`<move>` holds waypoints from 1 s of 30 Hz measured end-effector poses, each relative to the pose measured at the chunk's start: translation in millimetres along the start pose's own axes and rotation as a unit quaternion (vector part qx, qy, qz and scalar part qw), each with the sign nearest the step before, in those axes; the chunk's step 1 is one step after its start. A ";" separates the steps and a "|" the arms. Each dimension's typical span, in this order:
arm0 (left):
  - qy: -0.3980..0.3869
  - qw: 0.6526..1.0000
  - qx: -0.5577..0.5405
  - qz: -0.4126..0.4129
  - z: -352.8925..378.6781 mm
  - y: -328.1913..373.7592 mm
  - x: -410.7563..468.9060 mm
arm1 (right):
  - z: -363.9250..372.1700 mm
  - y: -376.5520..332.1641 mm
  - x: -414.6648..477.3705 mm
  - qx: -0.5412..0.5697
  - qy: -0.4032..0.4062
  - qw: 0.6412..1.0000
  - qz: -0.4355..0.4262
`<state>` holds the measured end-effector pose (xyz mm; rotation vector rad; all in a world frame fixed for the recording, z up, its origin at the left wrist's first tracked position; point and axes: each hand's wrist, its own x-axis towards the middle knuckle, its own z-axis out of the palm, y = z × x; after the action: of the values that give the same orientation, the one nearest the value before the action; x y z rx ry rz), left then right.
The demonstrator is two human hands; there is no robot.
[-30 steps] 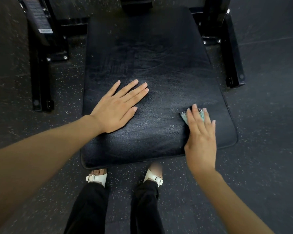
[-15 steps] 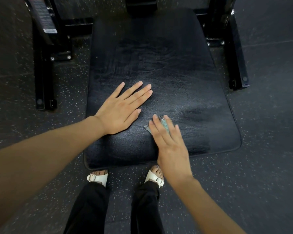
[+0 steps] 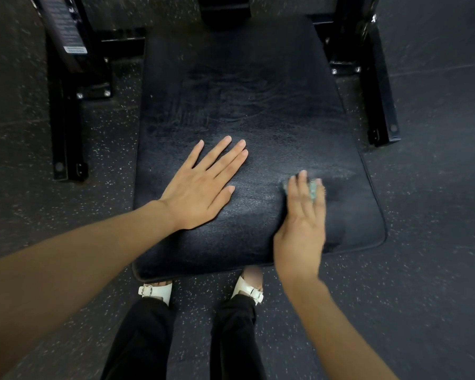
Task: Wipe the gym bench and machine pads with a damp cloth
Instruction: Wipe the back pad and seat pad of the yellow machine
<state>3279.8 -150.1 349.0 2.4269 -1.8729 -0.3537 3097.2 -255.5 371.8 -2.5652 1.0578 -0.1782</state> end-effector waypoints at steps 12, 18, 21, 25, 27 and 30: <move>-0.001 1.000 -0.012 0.007 -1.2 6.0 5.6 | -6.4 9.6 -5.3 -0.077 -0.081 0.985 -0.132; -0.009 1.000 -0.009 0.009 -1.7 12.4 12.1 | -37.1 80.6 24.6 -0.077 -0.060 0.994 -0.039; -0.009 1.000 -0.008 0.007 -1.6 16.1 15.0 | -40.4 90.7 32.8 -0.055 -0.037 0.998 0.011; -0.008 1.000 -0.009 0.005 -1.9 23.3 20.6 | -26.8 73.7 24.0 -0.008 0.013 1.000 0.009; -0.008 1.000 -0.008 0.005 -1.7 26.1 23.4 | -20.0 58.8 14.3 0.020 -0.006 0.999 -0.045; -0.003 1.000 -0.011 0.008 -1.7 30.9 27.1 | -14.4 28.7 -7.4 -0.092 -0.116 0.977 -0.154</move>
<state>3257.3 -184.4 352.3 2.3988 -1.8796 -0.3800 3069.4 -273.0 374.6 -2.8193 0.6145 0.1467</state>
